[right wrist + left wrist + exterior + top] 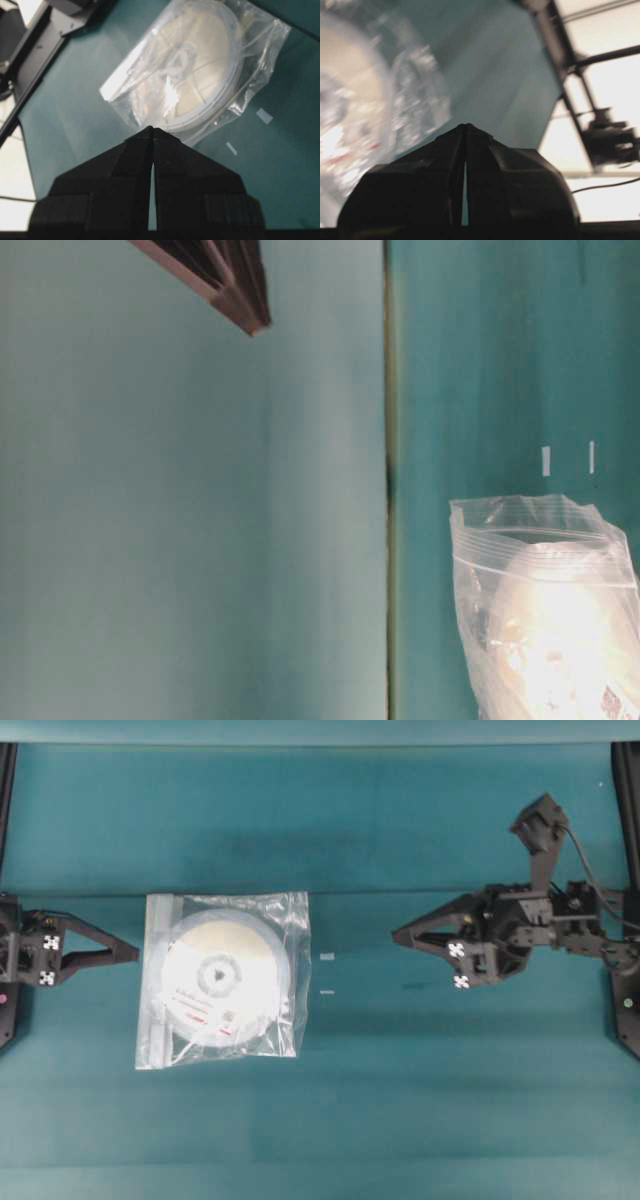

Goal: Take out the reel from the clear zip bag.
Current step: 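Move the left gripper to the bag's left edge and pinch it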

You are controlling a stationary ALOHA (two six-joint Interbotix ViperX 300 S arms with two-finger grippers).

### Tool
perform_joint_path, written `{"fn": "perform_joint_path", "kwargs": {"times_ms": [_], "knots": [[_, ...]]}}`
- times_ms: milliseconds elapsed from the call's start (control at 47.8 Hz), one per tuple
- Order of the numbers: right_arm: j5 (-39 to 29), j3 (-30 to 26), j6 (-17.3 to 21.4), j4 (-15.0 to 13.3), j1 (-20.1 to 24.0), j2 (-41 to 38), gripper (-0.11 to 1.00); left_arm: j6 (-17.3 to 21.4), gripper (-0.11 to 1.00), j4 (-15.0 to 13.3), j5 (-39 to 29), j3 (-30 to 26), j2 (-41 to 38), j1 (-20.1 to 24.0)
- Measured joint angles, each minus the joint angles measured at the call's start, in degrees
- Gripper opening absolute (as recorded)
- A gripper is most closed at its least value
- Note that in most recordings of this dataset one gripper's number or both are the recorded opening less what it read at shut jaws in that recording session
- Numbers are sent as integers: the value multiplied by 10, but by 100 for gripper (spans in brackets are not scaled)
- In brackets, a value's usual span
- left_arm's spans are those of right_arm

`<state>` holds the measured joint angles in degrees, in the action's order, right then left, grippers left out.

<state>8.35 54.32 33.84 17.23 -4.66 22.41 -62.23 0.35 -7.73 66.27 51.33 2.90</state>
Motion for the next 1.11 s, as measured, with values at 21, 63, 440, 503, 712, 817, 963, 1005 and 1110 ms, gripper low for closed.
{"fn": "perform_joint_path", "kwargs": {"times_ms": [21, 63, 440, 503, 712, 817, 963, 1005, 1110], "knots": [[0, -3, 0, 2, 0, -4, 5, -1, -1, -1, -1, 2, 1, 0], [0, -9, 0, 6, -3, -11, 8, -1, -1, 0, -4, 8, 2, 0], [4, -15, 0, 12, -29, -24, 66, -7, 41, 0, -40, 29, -26, 3], [5, -15, 1, 17, -30, -28, 75, -7, 61, 0, -51, 39, -33, 11], [22, -15, 0, 40, -31, -55, 82, -18, 97, 0, -73, 51, -58, 24], [34, -15, 0, 42, -31, -62, 82, -43, 93, 0, -75, 57, -76, 25], [41, -15, 0, 42, -31, -64, 82, -74, 95, 0, -65, 76, -121, 31], [41, -15, 0, 43, -31, -64, 82, -77, 95, 0, -53, 79, -132, 31], [40, -15, 0, 42, -31, -64, 82, -83, 95, 0, -10, 90, -156, 31]]}}
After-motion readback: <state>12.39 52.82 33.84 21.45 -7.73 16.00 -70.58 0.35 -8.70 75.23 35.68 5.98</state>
